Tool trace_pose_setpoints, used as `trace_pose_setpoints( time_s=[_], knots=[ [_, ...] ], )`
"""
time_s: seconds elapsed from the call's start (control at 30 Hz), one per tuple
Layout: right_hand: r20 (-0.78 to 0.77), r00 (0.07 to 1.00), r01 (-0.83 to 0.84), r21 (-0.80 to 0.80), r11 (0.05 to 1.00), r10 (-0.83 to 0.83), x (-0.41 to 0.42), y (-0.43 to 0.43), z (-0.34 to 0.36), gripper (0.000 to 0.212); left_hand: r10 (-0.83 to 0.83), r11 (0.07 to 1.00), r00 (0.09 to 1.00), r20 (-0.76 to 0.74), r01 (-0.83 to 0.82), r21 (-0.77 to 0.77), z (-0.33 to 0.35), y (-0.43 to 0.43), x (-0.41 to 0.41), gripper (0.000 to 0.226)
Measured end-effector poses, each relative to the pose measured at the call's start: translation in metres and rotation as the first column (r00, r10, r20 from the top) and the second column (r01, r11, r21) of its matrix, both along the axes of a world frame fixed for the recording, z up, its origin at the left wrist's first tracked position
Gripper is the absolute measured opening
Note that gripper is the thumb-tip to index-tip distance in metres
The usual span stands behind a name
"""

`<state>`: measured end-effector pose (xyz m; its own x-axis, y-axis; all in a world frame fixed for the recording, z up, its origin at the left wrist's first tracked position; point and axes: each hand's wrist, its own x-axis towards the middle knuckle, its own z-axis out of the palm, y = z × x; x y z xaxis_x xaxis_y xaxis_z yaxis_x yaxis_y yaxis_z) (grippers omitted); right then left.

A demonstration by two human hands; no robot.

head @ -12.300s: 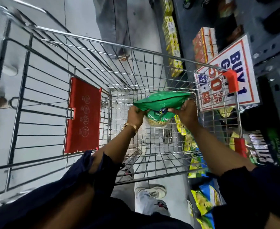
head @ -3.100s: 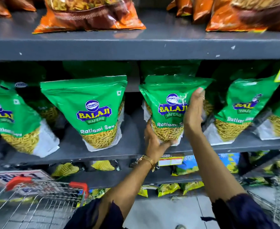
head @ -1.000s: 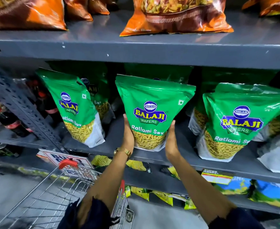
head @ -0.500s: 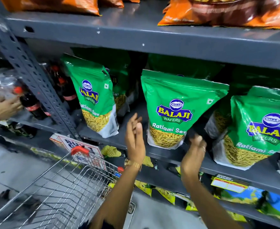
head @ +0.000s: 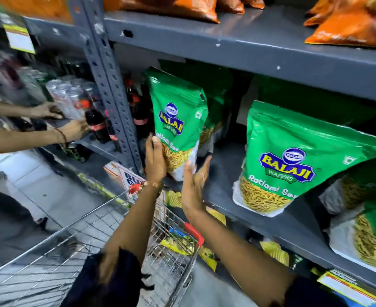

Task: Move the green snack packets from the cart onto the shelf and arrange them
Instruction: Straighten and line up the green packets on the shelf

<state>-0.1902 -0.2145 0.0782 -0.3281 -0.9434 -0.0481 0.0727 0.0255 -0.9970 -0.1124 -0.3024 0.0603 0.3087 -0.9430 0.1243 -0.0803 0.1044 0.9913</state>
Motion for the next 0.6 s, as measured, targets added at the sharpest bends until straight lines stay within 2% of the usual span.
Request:
trace_pose_setpoints(
  time_s=[0.1, 0.2, 0.27, 0.33, 0.4, 0.5, 0.6],
  knots=[
    [-0.02, 1.0, 0.003, 0.024, 1.0, -0.003, 0.019, -0.023, 0.007, 0.098, -0.085, 0.991, 0.985, -0.151, 0.099, 0.091, -0.012, -0.012, 0.007, 0.088],
    [-0.035, 0.999, 0.023, 0.074, 0.997, -0.02, 0.02, -0.037, 0.012, 0.096, -0.112, 0.989, 0.977, -0.184, 0.128, 0.077, -0.009, 0.001, 0.003, 0.078],
    [-0.051, 0.998, 0.026, 0.096, 0.995, -0.021, 0.014, -0.043, 0.011, 0.093, -0.11, 0.993, 0.978, -0.179, 0.117, 0.03, -0.009, 0.009, -0.002, 0.07],
    [-0.067, 0.998, 0.018, 0.079, 0.997, -0.013, 0.012, -0.042, 0.008, 0.092, -0.113, 0.994, 0.982, -0.149, 0.111, -0.022, -0.015, 0.009, -0.005, 0.075],
    [-0.086, 0.996, -0.005, 0.067, 0.998, 0.011, 0.012, -0.04, 0.005, 0.089, -0.088, 0.996, 0.991, -0.104, 0.09, 0.011, -0.02, 0.007, -0.007, 0.084],
    [-0.102, 0.993, -0.047, 0.079, 0.996, 0.055, 0.004, -0.04, 0.005, 0.077, -0.067, 0.998, 0.996, -0.063, 0.068, 0.012, -0.018, 0.008, -0.011, 0.086],
    [-0.121, 0.986, -0.101, 0.102, 0.99, 0.113, -0.009, -0.03, 0.009, 0.079, -0.068, 0.997, 0.997, -0.023, 0.069, 0.022, -0.019, 0.008, -0.012, 0.087]
  ],
)
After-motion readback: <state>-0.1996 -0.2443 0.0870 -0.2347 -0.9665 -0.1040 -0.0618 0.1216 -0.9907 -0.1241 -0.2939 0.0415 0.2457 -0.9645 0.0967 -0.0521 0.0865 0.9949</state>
